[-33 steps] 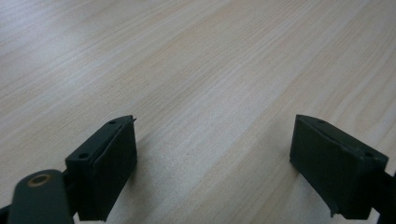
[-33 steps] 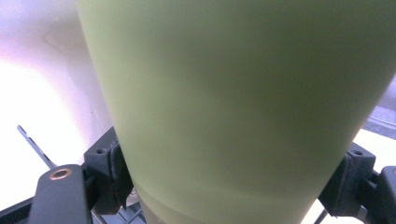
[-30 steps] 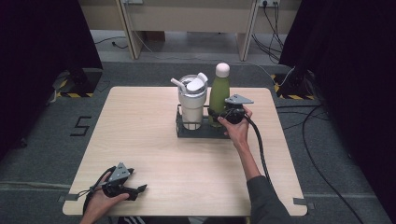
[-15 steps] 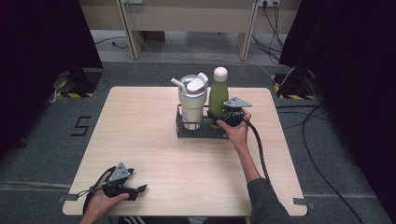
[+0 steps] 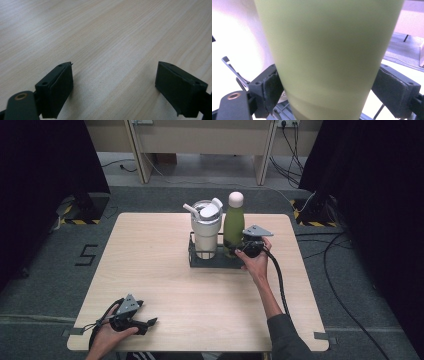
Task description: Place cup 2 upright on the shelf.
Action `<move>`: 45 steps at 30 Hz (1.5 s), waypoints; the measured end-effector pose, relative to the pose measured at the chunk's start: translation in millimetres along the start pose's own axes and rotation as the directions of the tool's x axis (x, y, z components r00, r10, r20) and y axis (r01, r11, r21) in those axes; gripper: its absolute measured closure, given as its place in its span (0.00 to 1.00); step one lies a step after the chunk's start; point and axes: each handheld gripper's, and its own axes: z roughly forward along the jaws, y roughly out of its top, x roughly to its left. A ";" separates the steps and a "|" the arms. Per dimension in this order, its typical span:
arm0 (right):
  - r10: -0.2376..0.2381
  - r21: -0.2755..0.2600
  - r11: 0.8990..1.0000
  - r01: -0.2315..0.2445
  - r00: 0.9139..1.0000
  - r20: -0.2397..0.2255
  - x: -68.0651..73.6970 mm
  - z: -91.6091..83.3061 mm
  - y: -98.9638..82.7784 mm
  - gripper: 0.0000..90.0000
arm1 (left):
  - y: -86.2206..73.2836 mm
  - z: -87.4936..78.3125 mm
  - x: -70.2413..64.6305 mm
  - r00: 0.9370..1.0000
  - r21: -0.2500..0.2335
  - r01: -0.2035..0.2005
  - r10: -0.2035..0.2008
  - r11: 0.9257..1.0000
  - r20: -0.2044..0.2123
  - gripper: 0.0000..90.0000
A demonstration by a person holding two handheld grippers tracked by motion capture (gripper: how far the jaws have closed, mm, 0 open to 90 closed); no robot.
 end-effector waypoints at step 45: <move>0.013 -0.052 0.999 -0.012 1.000 0.010 16.1 -81.7 -12.9 0.17 | 0.0 0.1 -0.1 1.000 0.000 0.001 -0.001 1.000 0.000 0.16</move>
